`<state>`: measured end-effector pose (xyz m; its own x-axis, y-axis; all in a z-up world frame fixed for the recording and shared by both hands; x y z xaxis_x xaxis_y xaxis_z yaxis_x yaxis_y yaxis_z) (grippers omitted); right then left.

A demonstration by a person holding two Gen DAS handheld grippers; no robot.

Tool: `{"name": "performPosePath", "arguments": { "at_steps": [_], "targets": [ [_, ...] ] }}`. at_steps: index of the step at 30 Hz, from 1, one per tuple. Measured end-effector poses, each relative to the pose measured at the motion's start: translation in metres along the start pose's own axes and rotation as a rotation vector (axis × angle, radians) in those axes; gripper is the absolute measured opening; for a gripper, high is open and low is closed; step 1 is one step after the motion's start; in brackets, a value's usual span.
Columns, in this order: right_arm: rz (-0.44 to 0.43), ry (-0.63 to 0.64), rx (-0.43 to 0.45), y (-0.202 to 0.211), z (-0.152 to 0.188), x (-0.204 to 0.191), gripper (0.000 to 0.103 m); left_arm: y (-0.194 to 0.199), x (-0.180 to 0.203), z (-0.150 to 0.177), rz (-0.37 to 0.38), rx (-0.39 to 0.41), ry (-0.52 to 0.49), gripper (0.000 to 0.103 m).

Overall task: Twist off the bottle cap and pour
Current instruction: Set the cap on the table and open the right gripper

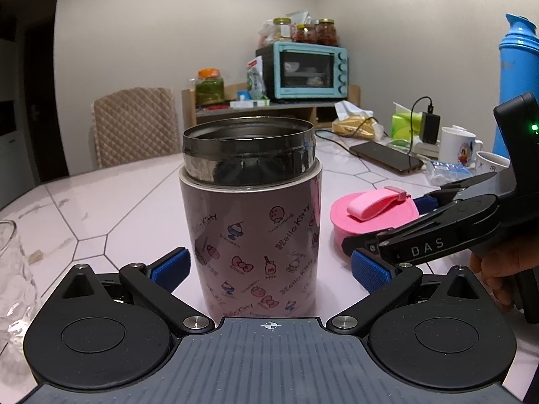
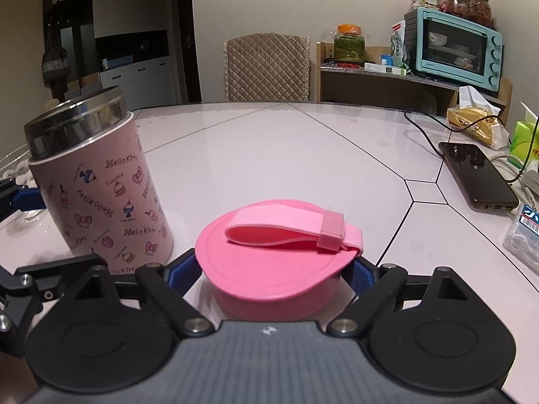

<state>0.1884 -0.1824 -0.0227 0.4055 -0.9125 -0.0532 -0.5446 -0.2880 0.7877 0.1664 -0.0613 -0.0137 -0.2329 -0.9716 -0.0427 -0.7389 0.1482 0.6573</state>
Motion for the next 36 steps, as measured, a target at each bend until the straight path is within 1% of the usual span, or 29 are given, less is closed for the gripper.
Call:
{"name": "performPosePath", "arguments": {
  "at_steps": [3,5,10,18,27,36],
  "targets": [
    [0.000,0.000,-0.006,0.000,0.000,-0.001,0.092,-0.001,0.001,-0.001,-0.001,-0.002,-0.004,0.103],
    [0.001,-0.001,-0.008,0.000,0.000,-0.001,0.096,-0.001,0.001,-0.001,-0.002,-0.003,-0.006,0.103],
    [0.002,-0.003,-0.009,0.001,0.001,-0.001,0.099,0.000,0.000,0.000,-0.004,-0.004,-0.003,0.103],
    [0.005,-0.001,-0.007,0.003,0.008,0.004,0.102,0.000,-0.003,0.001,-0.003,-0.005,-0.004,0.103],
    [0.010,-0.002,-0.015,0.007,0.013,0.005,0.103,0.002,-0.006,0.003,-0.009,-0.007,0.000,0.103],
    [0.015,-0.023,-0.006,0.018,0.022,0.007,0.103,0.007,-0.008,0.007,-0.018,-0.009,0.003,0.103]
  ]
}}
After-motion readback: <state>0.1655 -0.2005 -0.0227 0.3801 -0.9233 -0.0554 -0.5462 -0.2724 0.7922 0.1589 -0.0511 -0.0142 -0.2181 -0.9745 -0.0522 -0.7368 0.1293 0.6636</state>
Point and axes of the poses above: each gripper's, at about its wrist camera, not at the fingertips, and y roughly against the way its jaws point, x to its right, z to its underside, the point moved 7 cm from there along -y, roughly the way its jaws point, and after that the axes turned 15 degrees about -x, right-handed, at the moved point
